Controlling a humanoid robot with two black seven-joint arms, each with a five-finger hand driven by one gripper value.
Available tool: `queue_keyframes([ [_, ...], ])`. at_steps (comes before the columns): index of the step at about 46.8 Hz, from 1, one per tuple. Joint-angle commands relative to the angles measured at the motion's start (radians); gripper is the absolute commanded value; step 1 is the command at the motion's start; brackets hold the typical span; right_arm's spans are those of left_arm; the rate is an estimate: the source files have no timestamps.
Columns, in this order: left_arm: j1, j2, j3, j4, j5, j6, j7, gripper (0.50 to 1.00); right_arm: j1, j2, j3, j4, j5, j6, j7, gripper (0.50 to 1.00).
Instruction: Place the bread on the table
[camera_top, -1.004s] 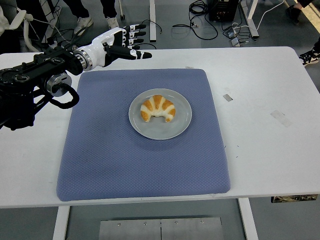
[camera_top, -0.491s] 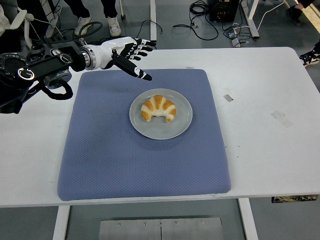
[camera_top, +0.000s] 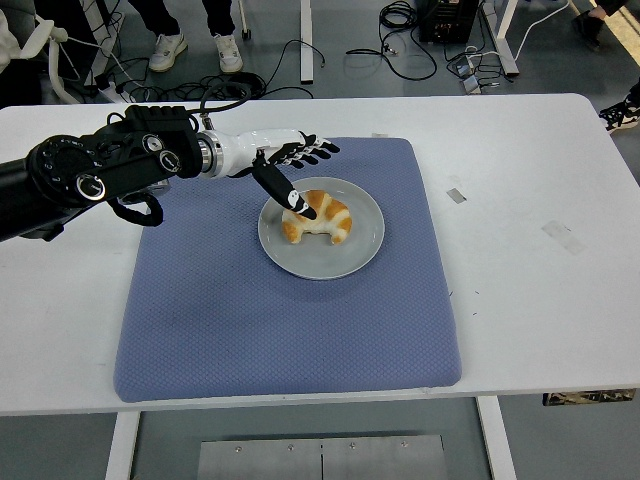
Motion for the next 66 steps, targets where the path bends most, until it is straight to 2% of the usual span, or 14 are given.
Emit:
queue_keyframes([
  [1,0.001,-0.009,0.001,0.002,0.033,0.000,0.000,0.981,0.000,0.000,0.000,-0.001,0.000,0.000,0.000,1.000],
  [26,0.035,-0.039,0.007,0.017,0.065,0.006,0.000,0.972,0.000,0.000,0.000,0.000,0.000,0.000,0.000,1.000],
  [31,0.046,-0.046,0.018,0.017,0.136,0.024,-0.006,0.945,0.000,0.000,0.000,0.000,0.000,0.000,0.000,1.000],
  [36,0.058,-0.054,0.017,0.017,0.174,0.029,-0.008,0.871,0.000,0.000,0.000,-0.001,0.000,0.000,0.000,1.000],
  [40,0.066,-0.056,0.017,0.017,0.177,0.040,-0.008,0.862,0.000,0.000,0.000,-0.001,0.000,0.000,0.000,1.000],
  [44,0.067,-0.057,0.018,0.017,0.179,0.063,-0.008,0.831,0.000,0.000,0.000,0.000,0.000,0.000,0.000,1.000],
  [47,0.067,-0.062,0.018,0.017,0.179,0.073,-0.008,0.777,0.000,0.000,0.000,0.000,0.000,0.000,0.000,1.000],
  [50,0.063,-0.066,0.018,0.017,0.179,0.081,-0.008,0.758,0.000,0.000,0.000,0.000,0.000,0.000,0.000,1.000],
  [53,0.055,-0.066,0.018,0.017,0.179,0.086,-0.008,0.712,0.000,0.000,0.000,0.000,0.000,0.000,0.000,1.000],
  [56,0.050,-0.066,0.017,0.017,0.179,0.086,-0.011,0.692,0.000,0.000,0.000,0.000,0.000,0.000,0.000,1.000],
  [58,0.046,-0.066,0.017,0.017,0.179,0.087,-0.011,0.650,0.000,0.000,0.000,0.000,0.000,0.000,0.000,1.000],
  [60,0.040,-0.065,0.018,0.017,0.179,0.086,-0.012,0.575,0.000,0.000,0.000,-0.001,0.000,0.000,0.000,1.000],
  [62,0.035,-0.063,0.015,0.017,0.179,0.087,-0.012,0.525,0.000,0.000,0.000,0.000,0.000,0.000,0.000,1.000],
  [66,0.024,-0.062,0.017,0.017,0.179,0.086,-0.012,0.504,0.000,0.000,0.000,0.000,0.000,0.000,0.000,1.000],
])
